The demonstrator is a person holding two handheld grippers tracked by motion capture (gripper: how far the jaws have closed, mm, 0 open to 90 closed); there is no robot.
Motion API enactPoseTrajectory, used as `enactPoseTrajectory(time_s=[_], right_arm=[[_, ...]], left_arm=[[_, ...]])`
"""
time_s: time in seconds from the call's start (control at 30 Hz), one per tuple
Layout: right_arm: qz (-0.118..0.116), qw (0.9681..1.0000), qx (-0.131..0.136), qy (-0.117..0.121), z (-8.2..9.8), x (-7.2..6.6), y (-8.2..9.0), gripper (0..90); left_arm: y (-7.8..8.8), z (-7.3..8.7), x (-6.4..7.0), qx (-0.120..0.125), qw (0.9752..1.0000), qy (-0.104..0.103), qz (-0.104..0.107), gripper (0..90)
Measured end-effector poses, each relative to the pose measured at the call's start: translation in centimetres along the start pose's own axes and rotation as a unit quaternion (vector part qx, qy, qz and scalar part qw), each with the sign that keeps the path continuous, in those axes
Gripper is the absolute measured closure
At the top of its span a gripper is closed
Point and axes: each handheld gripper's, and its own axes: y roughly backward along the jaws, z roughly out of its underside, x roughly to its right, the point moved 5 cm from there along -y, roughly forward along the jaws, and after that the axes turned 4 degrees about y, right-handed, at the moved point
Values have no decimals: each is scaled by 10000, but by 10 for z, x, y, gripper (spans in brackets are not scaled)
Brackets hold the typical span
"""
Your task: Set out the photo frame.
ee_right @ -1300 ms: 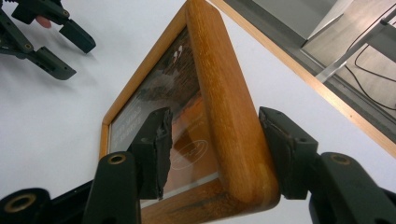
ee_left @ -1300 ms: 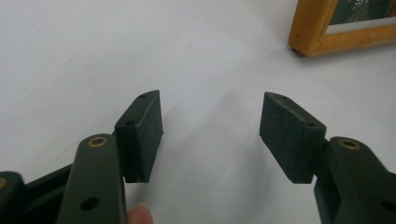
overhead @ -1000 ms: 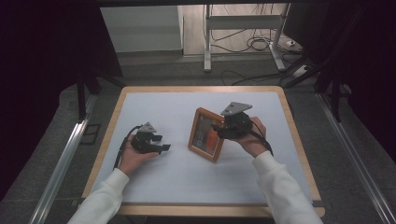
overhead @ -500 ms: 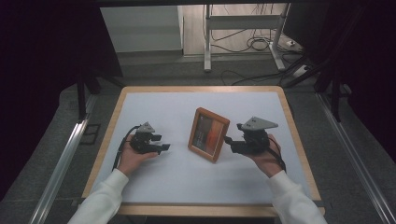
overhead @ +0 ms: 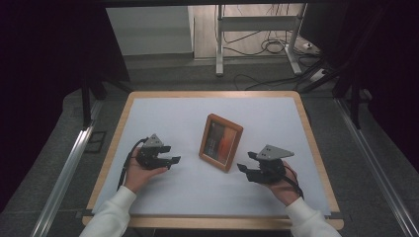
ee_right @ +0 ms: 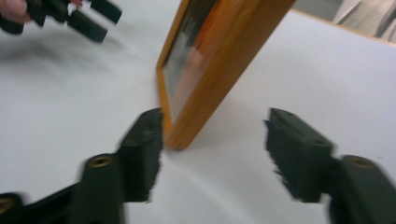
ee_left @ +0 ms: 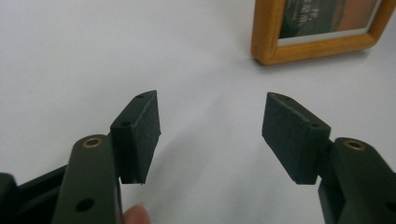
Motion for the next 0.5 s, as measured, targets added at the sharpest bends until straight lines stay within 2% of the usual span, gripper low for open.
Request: enactPoseTrajectory(time_s=[0.13, 0.27, 0.33, 0.5], right_arm=[[-119, 9997, -146, 142, 7, -8, -3, 634], [-104, 9990, -296, 317, 8, -16, -7, 803], [-80, 9982, -361, 462, 10, -21, -11, 846], [-212, 9971, -470, 553, 10, -30, -25, 883]], left_arm=[[10, 1, 9, 172, 9998, 117, 25, 365], [13, 5, 15, 124, 9999, 13, 1, 364], [13, 6, 16, 119, 9999, -6, 20, 363], [8, 8, 18, 77, 9999, -50, 105, 363]])
